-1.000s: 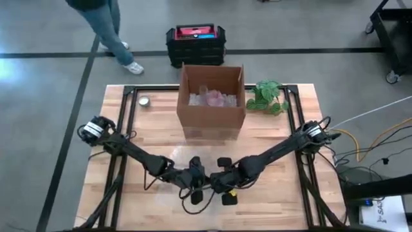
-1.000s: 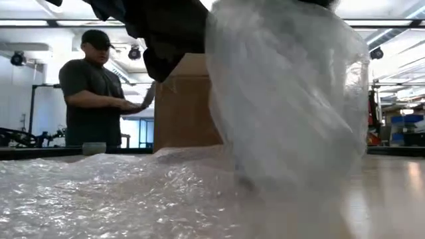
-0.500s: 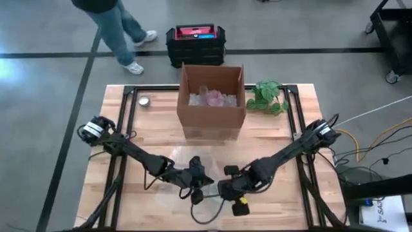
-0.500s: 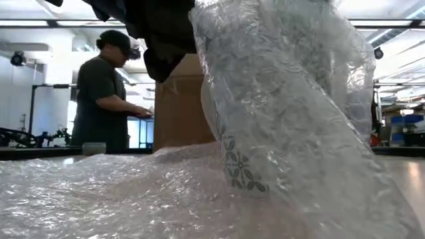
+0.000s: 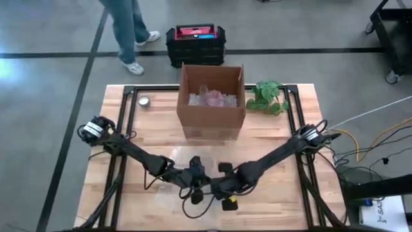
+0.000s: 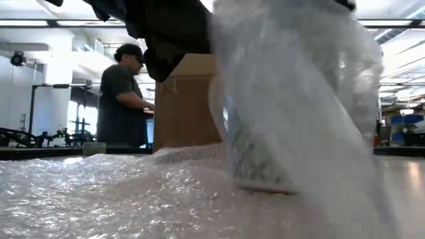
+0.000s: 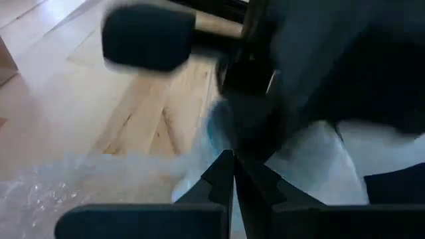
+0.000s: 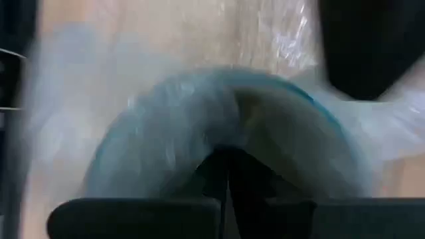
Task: Wrap mug
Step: Wrap the white mug in bubble wrap
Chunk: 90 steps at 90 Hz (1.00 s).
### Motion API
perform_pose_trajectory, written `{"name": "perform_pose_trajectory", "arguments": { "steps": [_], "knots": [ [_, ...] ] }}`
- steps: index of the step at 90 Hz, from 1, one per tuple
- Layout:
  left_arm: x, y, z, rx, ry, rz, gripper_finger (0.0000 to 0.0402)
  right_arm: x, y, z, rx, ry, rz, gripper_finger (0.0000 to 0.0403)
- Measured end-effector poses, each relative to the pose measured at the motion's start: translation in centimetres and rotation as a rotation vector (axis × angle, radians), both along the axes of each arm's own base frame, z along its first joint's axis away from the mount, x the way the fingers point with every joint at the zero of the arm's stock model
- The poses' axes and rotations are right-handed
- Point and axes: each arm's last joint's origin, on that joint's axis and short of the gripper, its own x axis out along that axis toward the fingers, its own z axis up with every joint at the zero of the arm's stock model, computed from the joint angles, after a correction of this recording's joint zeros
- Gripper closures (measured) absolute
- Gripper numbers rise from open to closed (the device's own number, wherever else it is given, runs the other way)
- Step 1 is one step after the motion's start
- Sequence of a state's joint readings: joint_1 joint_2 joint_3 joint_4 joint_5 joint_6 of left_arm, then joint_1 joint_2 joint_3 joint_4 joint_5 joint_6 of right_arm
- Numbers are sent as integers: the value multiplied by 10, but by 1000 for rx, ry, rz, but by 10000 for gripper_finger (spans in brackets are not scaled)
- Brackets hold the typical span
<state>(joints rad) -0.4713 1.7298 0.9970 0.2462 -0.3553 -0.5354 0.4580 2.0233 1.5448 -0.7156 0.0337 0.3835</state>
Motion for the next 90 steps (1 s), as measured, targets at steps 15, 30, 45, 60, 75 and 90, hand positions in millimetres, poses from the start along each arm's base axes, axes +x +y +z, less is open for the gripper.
{"name": "perform_pose_trajectory", "arguments": {
  "steps": [15, 30, 45, 60, 75, 90],
  "knots": [
    [0, 0, 0, 1, 1, 0, 402, 3, -1, -10, 1, 26, 4, 403],
    [0, 0, 0, 4, 1, -2, 402, 4, -1, 9, 1, -19, 36, 403],
    [0, 0, 0, 4, 2, -2, 402, 3, -4, 51, 43, -128, 50, 403],
    [0, 0, 0, 4, 2, -2, 402, -2, -6, 63, 59, -141, 44, 403],
    [0, 0, 0, 4, 2, -2, 402, 1, -7, 56, 2, -142, 12, 403],
    [0, 0, 0, 4, 2, -3, 402, 9, -5, 34, -74, -140, -12, 403]
  ]
}}
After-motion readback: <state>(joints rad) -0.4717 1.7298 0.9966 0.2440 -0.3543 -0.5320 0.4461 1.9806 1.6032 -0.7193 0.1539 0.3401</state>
